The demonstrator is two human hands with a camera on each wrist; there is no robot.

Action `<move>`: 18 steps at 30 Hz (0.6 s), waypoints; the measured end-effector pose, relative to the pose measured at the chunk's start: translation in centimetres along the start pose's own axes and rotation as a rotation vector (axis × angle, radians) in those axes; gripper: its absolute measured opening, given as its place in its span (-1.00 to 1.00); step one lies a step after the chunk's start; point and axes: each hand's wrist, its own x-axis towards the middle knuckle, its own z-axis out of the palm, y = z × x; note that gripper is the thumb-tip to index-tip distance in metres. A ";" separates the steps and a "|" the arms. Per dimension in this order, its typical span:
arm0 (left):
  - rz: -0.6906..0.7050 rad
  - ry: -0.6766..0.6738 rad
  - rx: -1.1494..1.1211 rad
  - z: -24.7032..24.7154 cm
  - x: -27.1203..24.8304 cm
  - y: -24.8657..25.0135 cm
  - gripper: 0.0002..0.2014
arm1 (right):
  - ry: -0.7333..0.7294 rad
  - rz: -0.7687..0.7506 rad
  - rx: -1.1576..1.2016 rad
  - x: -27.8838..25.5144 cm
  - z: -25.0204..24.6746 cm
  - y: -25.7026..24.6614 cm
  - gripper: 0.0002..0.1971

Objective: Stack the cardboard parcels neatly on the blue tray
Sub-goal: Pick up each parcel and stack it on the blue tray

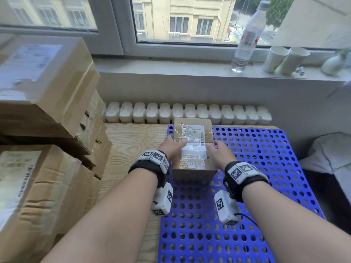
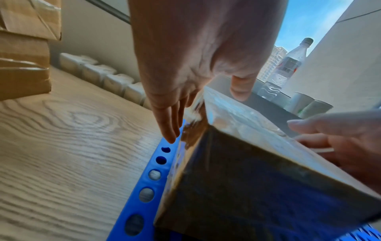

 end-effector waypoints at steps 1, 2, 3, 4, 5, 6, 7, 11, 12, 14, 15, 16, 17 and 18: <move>0.042 0.016 0.040 0.0 -0.3 0.0 -0.31 | 0.029 -0.032 -0.071 -0.4 -0.1 -0.1 -0.43; 0.083 0.035 0.088 0.0 -0.7 0.1 -0.36 | 0.051 -0.072 -0.148 -0.8 -0.2 -0.2 -0.46; 0.132 0.061 0.158 -0.1 -1.2 0.1 -0.41 | 0.072 -0.112 -0.220 -1.6 -0.2 -0.4 -0.50; 0.172 0.090 0.241 0.0 -1.6 0.2 -0.45 | 0.084 -0.146 -0.294 -2.1 -0.2 -0.5 -0.53; 0.212 0.119 0.316 0.0 -2.1 0.3 -0.49 | 0.093 -0.176 -0.371 -2.7 -0.2 -0.6 -0.53; 0.249 0.145 0.368 0.0 -2.5 0.4 -0.50 | 0.099 -0.191 -0.440 -3.3 -0.2 -0.7 -0.52; 0.287 0.166 0.401 0.0 -3.0 0.5 -0.51 | 0.106 -0.204 -0.492 -3.9 -0.2 -0.8 -0.50; 0.363 0.184 0.585 0.3 -4.9 0.5 -0.50 | 0.138 -0.243 -0.620 -6.1 -0.3 -0.9 -0.45; 0.374 0.183 0.622 0.3 -5.5 0.5 -0.50 | 0.147 -0.255 -0.640 -6.7 -0.3 -1.0 -0.46; 0.403 0.178 0.661 0.4 -6.5 0.3 -0.51 | 0.156 -0.261 -0.655 -7.9 -0.6 -1.1 -0.47; 0.407 0.169 0.677 0.5 -7.0 0.3 -0.51 | 0.156 -0.259 -0.652 -8.5 -0.7 -1.1 -0.47; 0.406 0.158 0.692 0.5 -7.5 0.2 -0.51 | 0.155 -0.256 -0.641 -9.1 -0.9 -1.1 -0.48; 0.407 0.153 0.704 0.6 -8.0 0.2 -0.50 | 0.159 -0.255 -0.624 -9.7 -1.1 -1.1 -0.49; 0.409 0.154 0.712 0.6 -8.5 0.1 -0.50 | 0.167 -0.256 -0.606 -10.3 -1.2 -1.0 -0.51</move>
